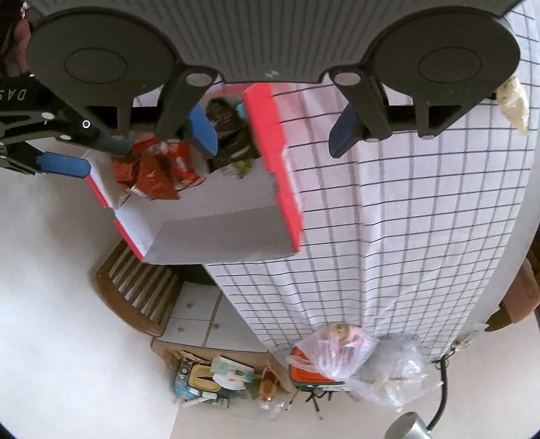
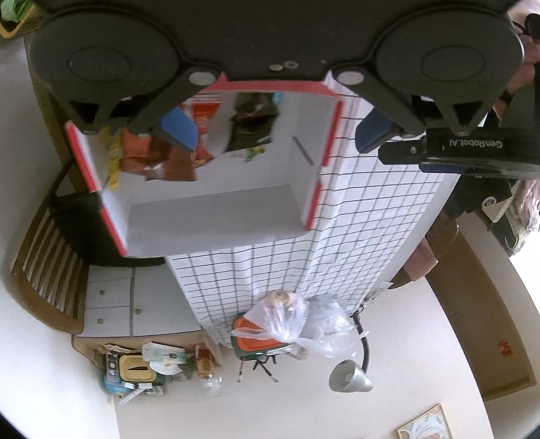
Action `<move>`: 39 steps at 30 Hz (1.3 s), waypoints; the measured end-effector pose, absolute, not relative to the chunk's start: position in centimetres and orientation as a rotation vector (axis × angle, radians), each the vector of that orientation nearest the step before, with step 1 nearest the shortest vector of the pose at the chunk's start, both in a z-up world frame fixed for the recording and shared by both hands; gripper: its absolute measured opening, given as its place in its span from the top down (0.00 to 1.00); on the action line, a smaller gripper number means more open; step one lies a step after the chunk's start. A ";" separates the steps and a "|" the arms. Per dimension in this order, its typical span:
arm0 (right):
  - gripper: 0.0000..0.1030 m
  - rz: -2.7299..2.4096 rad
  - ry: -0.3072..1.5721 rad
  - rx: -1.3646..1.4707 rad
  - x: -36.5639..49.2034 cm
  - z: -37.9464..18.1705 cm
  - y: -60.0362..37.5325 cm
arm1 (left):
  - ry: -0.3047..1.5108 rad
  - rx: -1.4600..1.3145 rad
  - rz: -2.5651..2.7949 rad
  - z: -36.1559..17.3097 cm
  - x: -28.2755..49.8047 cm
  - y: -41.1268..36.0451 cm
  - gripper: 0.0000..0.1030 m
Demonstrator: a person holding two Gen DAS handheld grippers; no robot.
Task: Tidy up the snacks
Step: 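Move both tools back to the remaining snacks, then grasp the blue pouch with the right tool while the left tool grasps the cream pastry bag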
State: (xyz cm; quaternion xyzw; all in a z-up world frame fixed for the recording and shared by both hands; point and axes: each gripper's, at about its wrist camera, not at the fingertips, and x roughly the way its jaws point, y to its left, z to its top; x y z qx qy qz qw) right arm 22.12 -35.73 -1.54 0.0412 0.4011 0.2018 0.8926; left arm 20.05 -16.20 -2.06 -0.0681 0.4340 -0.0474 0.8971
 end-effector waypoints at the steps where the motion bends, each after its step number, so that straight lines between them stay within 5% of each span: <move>1: 0.01 0.423 0.831 0.083 21.8 -1.6 -35.0 | 0.901 -0.147 -0.097 -2.1 19.6 -15.3 0.29; 39: 0.03 0.466 1.144 -0.032 18.9 -11.7 -8.4 | 1.088 -0.313 0.184 -10.6 16.7 12.5 0.24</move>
